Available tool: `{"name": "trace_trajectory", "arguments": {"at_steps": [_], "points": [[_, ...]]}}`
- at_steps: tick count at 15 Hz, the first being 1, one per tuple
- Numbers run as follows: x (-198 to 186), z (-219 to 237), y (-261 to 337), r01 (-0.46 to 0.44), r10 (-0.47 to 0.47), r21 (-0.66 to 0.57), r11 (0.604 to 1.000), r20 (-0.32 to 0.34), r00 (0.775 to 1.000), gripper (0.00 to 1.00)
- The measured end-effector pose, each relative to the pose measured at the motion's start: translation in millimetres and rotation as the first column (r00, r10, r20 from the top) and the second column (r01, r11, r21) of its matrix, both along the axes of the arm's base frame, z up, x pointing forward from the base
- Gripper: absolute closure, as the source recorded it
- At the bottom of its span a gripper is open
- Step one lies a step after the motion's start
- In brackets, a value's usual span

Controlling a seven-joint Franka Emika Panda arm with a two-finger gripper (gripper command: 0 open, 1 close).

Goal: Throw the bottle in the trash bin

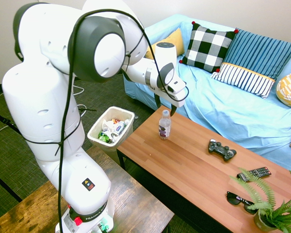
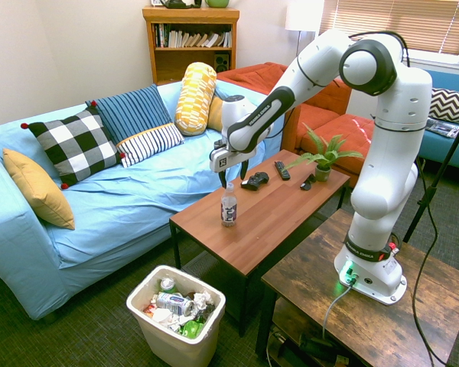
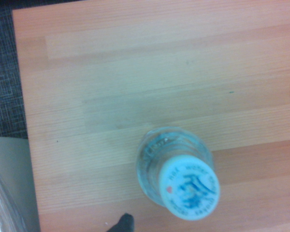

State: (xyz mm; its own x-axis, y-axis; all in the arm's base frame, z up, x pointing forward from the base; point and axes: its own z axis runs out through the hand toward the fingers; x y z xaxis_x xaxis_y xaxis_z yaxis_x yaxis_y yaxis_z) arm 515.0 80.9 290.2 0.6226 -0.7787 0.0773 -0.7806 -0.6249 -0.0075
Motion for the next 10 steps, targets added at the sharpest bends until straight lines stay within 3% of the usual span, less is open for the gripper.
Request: {"name": "trace_trajectory", "arguments": {"at_steps": [4, 5, 10], "points": [[12.7, -33.8, 6.5, 0.013, -0.014, -0.019, 1.000, -0.043, 0.999, 0.00], [15.8, -39.8, 4.9, 0.020, -0.021, -0.022, 1.000, -0.048, 0.999, 1.00], [24.1, -52.5, 2.7, 0.032, -0.033, -0.020, 0.999, -0.043, 0.999, 1.00]]}}
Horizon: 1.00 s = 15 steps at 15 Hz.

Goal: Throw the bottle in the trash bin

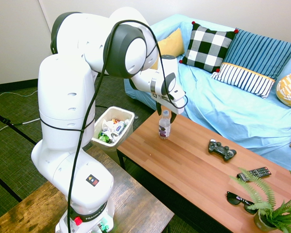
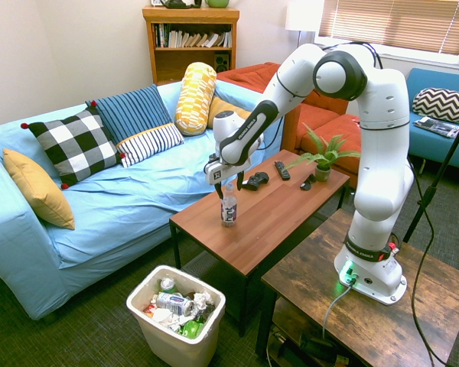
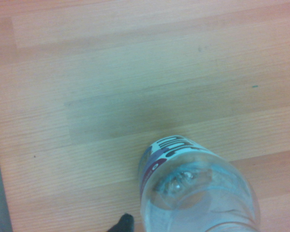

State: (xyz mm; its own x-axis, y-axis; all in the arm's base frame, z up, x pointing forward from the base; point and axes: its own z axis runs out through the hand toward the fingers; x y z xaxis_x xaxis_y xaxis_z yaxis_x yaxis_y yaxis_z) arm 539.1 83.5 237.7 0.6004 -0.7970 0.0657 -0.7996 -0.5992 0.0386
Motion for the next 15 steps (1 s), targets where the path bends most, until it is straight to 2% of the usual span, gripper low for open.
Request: {"name": "trace_trajectory", "arguments": {"at_steps": [15], "points": [[4.7, 9.2, -3.5, 0.031, -0.031, 0.028, 0.999, -0.001, 1.000, 1.00]]}}
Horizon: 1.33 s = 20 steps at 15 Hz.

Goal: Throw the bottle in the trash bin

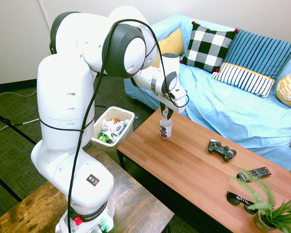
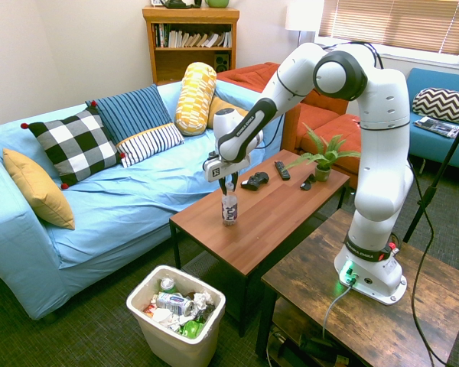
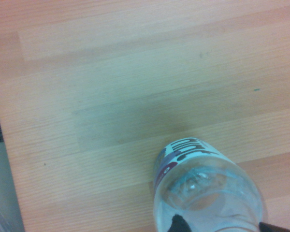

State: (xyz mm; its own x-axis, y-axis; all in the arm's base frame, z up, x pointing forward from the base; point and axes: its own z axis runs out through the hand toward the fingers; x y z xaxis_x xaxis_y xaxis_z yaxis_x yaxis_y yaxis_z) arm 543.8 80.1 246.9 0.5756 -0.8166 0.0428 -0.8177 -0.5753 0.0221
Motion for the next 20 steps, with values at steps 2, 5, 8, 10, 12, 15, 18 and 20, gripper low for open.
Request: {"name": "trace_trajectory", "arguments": {"at_steps": [2, 5, 8, 10, 12, 15, 18, 20], "points": [[-0.5, 15.7, 1.0, -0.003, 0.003, 0.009, 1.000, 0.003, 1.000, 1.00], [-13.4, 82.9, 43.3, -0.086, 0.084, 0.023, 0.996, 0.071, 0.994, 1.00], [-54.7, 143.4, 138.9, -0.209, 0.206, 0.005, 0.978, 0.141, 0.968, 1.00], [-85.4, 146.9, 209.6, -0.279, 0.280, -0.030, 0.960, 0.158, 0.947, 1.00], [-107.2, 130.0, 271.3, -0.332, 0.338, -0.064, 0.941, 0.157, 0.928, 1.00], [-115.5, 87.8, 334.4, -0.389, 0.401, -0.113, 0.914, 0.131, 0.906, 1.00], [-109.4, 53.5, 364.1, -0.411, 0.424, -0.131, 0.902, 0.093, 0.901, 0.00], [-106.9, 43.4, 374.5, -0.417, 0.429, -0.135, 0.899, 0.079, 0.900, 0.00]]}}
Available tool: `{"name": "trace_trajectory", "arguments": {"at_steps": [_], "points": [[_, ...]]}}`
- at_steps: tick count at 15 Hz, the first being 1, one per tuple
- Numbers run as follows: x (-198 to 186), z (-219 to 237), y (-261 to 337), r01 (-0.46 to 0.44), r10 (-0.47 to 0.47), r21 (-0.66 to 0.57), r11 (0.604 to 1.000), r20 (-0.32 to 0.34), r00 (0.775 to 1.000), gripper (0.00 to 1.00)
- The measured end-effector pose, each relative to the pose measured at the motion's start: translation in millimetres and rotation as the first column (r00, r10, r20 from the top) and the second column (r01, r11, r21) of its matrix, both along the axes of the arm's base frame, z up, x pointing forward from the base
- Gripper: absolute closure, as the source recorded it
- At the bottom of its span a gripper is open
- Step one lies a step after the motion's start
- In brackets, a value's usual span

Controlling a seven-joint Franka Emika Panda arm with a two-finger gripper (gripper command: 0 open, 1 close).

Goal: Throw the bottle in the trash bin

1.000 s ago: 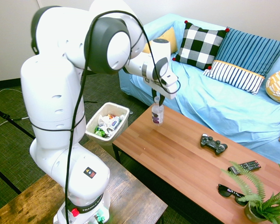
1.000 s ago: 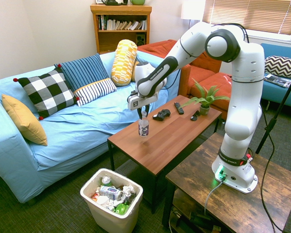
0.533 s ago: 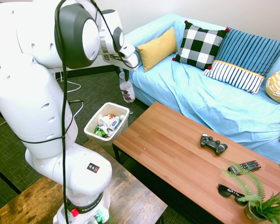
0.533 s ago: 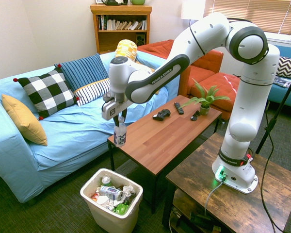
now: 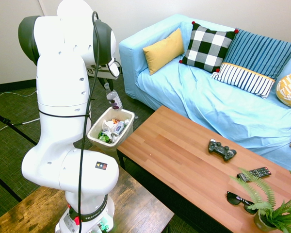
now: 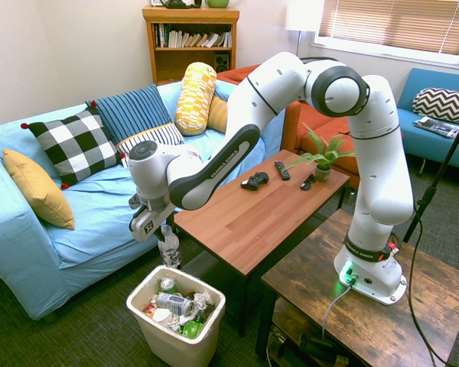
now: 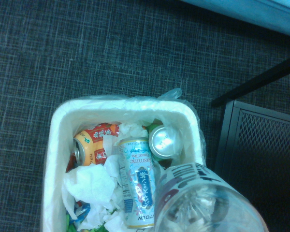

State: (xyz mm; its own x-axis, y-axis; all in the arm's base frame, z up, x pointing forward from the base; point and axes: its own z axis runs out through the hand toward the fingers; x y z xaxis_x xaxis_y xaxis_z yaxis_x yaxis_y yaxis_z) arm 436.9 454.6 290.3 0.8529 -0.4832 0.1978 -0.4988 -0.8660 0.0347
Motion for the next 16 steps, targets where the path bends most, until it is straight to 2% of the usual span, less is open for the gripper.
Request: {"name": "trace_trajectory", "arguments": {"at_steps": [16], "points": [[9.4, -17.2, 7.0, 0.032, -0.032, -0.006, 0.999, -0.029, 0.999, 0.00]]}}
